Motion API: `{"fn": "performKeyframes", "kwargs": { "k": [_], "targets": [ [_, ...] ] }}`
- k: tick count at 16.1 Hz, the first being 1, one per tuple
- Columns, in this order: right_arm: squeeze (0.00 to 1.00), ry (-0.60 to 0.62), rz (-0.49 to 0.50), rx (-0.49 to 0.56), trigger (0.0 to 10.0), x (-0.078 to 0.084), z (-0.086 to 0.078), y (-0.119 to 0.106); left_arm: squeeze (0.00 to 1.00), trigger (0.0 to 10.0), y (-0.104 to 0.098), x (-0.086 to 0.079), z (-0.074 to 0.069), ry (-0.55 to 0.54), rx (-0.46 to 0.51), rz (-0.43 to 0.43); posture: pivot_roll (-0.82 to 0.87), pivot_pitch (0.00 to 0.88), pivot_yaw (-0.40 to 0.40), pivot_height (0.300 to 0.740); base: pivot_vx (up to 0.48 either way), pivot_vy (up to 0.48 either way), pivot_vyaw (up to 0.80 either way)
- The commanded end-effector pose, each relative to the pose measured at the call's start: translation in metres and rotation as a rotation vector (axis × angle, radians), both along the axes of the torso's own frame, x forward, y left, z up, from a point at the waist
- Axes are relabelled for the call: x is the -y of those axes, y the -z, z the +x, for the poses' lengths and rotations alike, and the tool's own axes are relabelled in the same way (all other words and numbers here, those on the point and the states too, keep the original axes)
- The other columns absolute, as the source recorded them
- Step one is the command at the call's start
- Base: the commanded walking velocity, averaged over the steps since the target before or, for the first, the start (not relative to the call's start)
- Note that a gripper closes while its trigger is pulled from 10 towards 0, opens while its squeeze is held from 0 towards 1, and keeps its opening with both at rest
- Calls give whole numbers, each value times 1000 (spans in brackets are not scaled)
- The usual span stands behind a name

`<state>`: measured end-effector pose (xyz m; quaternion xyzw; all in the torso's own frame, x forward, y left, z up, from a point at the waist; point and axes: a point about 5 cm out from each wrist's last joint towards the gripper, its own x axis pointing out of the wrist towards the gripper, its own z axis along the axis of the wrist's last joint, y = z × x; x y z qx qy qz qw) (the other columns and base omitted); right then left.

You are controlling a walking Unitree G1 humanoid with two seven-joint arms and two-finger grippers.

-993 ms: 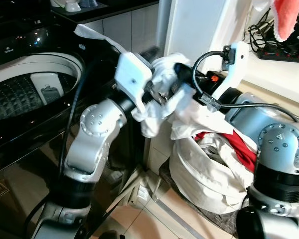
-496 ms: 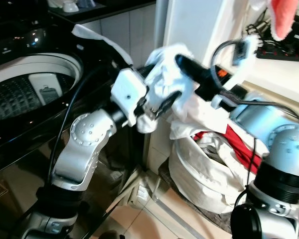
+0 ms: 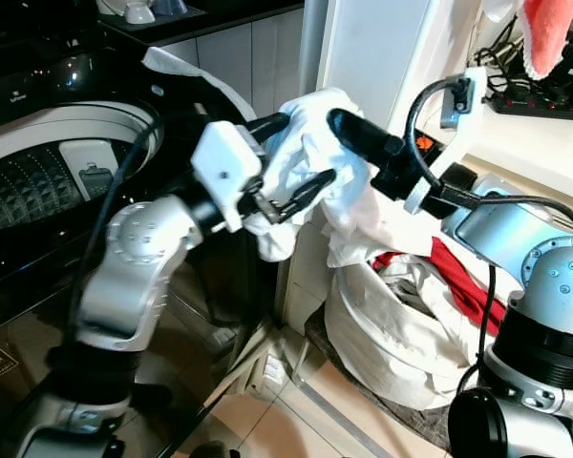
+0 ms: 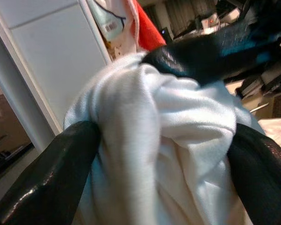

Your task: Clothes washing

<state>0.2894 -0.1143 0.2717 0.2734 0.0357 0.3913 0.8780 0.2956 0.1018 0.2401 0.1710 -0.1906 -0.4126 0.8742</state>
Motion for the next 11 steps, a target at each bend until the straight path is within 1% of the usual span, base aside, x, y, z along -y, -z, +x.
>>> {"fn": "performKeyframes", "kwargs": {
  "k": [1, 3, 4, 5, 9, 11],
  "targets": [
    [0, -40, 15, 29, 0, -5, -7, -6, 0, 10000, 2, 9, 5, -31, 27, 44, -34, 0, -35, 740, 0, 0, 0],
    [0, -51, 18, 26, 0, -6, -9, -6, 0, 10000, 3, 13, 5, -13, 15, 23, -37, 0, -32, 740, 0, 0, 0],
    [0, -55, 20, 21, 0, -6, -11, -4, 0, 4510, 5, 14, 2, 21, -4, 15, -39, 0, -29, 740, 0, 0, 0],
    [0, -57, 21, 17, 0, -5, -12, -4, 0, 118, 6, 14, 2, 30, -16, -1, -38, 0, -29, 740, 0, 0, 0],
    [0, -68, 27, 6, 0, -6, -13, -2, 0, 0, 6, 14, 1, 37, -31, -32, -34, 0, -29, 740, 0, 0, 0],
    [0, -72, 28, 4, 0, -7, -13, -2, 0, 0, 6, 14, 1, 38, -28, -31, -27, 0, -30, 740, 0, 0, 0]
  ]
}}
